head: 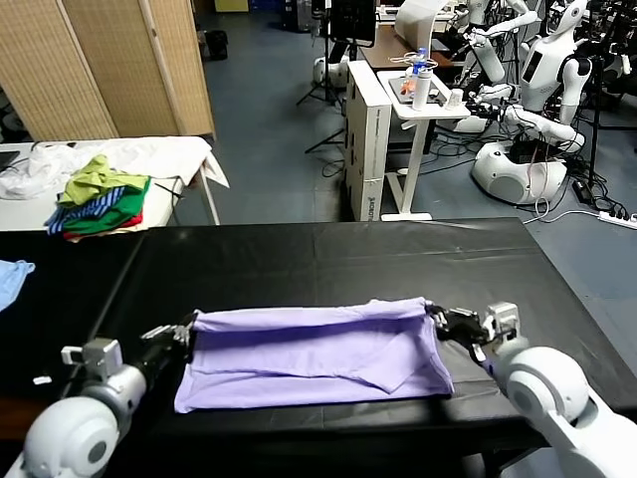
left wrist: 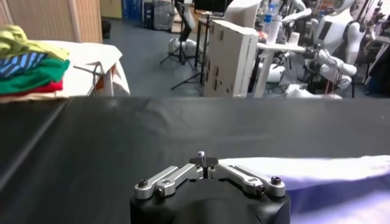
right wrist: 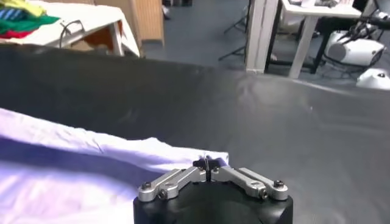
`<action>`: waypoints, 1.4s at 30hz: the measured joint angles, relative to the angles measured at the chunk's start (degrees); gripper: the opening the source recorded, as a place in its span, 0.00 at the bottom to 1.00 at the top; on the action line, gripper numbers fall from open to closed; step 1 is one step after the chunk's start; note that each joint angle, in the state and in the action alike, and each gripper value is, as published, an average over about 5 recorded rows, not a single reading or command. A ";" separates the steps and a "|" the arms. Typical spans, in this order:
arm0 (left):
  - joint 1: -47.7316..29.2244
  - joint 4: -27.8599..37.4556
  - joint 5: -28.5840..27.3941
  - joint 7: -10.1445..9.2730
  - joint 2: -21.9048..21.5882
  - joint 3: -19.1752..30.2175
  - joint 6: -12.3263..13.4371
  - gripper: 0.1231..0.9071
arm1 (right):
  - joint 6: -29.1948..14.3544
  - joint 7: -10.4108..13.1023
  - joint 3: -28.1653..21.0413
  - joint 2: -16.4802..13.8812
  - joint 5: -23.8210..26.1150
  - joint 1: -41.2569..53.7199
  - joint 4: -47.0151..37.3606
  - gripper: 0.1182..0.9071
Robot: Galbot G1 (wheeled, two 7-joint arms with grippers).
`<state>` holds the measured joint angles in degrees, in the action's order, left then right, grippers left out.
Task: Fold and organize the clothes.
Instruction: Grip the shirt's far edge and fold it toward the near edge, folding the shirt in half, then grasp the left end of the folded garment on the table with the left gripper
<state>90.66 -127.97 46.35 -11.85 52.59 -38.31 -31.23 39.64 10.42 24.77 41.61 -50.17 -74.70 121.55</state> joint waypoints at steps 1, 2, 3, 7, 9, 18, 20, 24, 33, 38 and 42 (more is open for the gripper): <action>0.82 -0.25 -0.29 0.09 0.28 -0.36 -0.02 0.03 | -0.02 -0.03 0.14 -0.10 -0.04 -0.49 0.23 0.03; 1.63 -0.45 -0.57 0.20 0.56 -0.71 -0.03 0.03 | -0.03 -0.04 0.23 -0.19 -0.06 -0.96 0.47 0.03; 2.42 -0.61 -0.83 0.30 0.83 -1.03 -0.04 0.03 | -0.04 -0.05 0.30 -0.25 -0.06 -1.40 0.71 0.03; 5.25 -1.18 -1.64 0.51 1.68 -1.98 -0.08 0.03 | -0.04 -0.05 0.32 -0.47 0.03 -2.92 1.55 0.03; 6.43 -1.51 -2.00 0.53 2.00 -2.27 -0.13 0.03 | -0.04 -0.07 0.20 -0.54 0.16 -3.54 1.79 0.03; 10.71 -1.59 -4.97 1.13 4.04 -2.49 -0.10 0.03 | 0.23 -0.81 -0.98 -0.64 0.80 -4.92 1.93 0.03; 11.30 -1.51 -5.54 1.20 4.51 -2.43 -0.24 0.03 | 0.73 -1.44 -0.83 -0.79 0.82 -5.27 2.36 0.05; 12.23 -1.93 -6.55 0.97 5.44 -2.31 -0.66 0.17 | 1.57 -2.11 0.28 -1.36 0.69 -6.42 3.82 0.24; 14.79 -5.74 -7.28 -1.63 7.44 -3.63 -2.38 0.86 | 0.80 -1.81 5.96 -0.60 -1.34 -9.30 7.59 0.91; 14.28 -8.21 -6.84 -3.42 9.18 -4.52 -0.24 0.99 | -4.38 0.12 6.84 1.75 -0.39 -6.98 6.06 1.00; 11.44 -7.66 -5.57 -3.31 10.09 -3.85 1.06 1.00 | -6.90 1.50 4.54 4.36 1.76 -3.06 2.40 1.00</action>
<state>102.11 -135.64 40.78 -15.16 62.68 -42.16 -30.17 32.75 11.92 29.31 45.96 -48.40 -77.75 123.95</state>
